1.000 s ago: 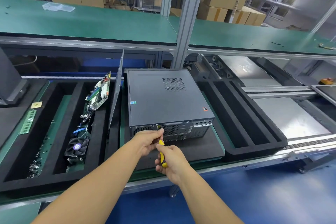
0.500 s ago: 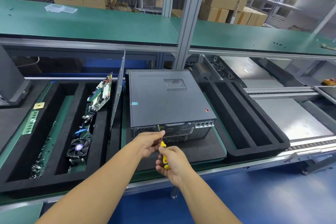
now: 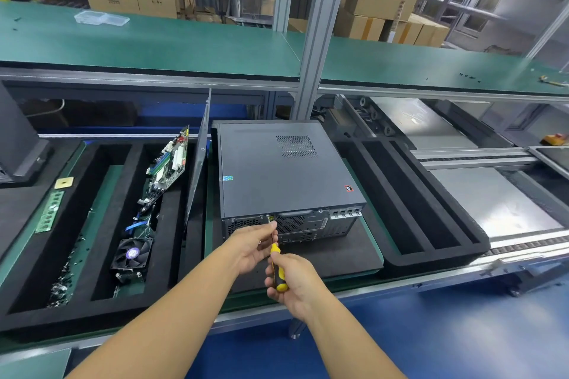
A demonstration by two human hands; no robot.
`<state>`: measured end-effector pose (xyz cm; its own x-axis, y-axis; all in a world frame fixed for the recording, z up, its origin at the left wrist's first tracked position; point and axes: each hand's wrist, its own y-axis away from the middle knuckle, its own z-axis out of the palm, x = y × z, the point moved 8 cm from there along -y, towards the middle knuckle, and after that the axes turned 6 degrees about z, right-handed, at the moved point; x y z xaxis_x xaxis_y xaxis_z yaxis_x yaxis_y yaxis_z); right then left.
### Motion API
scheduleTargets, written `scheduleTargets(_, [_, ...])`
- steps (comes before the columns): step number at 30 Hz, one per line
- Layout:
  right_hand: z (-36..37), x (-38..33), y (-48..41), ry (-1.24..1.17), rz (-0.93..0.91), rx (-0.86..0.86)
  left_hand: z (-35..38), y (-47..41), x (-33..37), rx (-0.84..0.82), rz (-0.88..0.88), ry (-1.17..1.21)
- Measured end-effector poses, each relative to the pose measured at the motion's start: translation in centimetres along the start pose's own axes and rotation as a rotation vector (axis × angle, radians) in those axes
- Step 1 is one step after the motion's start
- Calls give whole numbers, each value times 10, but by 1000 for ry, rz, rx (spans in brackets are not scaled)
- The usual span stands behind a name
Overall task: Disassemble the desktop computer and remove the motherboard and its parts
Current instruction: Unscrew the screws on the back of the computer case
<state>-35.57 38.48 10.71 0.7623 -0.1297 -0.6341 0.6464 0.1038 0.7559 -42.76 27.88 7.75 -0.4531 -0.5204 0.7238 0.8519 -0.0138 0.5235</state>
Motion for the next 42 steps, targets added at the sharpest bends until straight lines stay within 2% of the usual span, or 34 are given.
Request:
scheduleTargets(5, [1, 2, 0, 19, -32, 7, -3, -3, 3, 22, -1, -60])
scheduleTargets(11, [0, 10, 0, -48, 72, -13, -5, -2, 2, 22, -6, -2])
scheduleTargets(22, [-3, 4, 0, -40, -51, 79, -5, -1, 7, 60, 29, -42])
scheduleTargets(28, [4, 5, 3, -123, 50, -35, -3, 0, 7, 48, 30, -37])
scheduleTargets(31, [5, 3, 2, -82, 13, -26, 2, 2, 8, 10, 4, 21])
scheduleTargets(35, [1, 2, -1, -51, -68, 38, 4, -2, 12, 45, -14, 174])
scheduleTargets(42, [-6, 1, -5, -43, -84, 64, 3, -10, 2, 73, -30, 256])
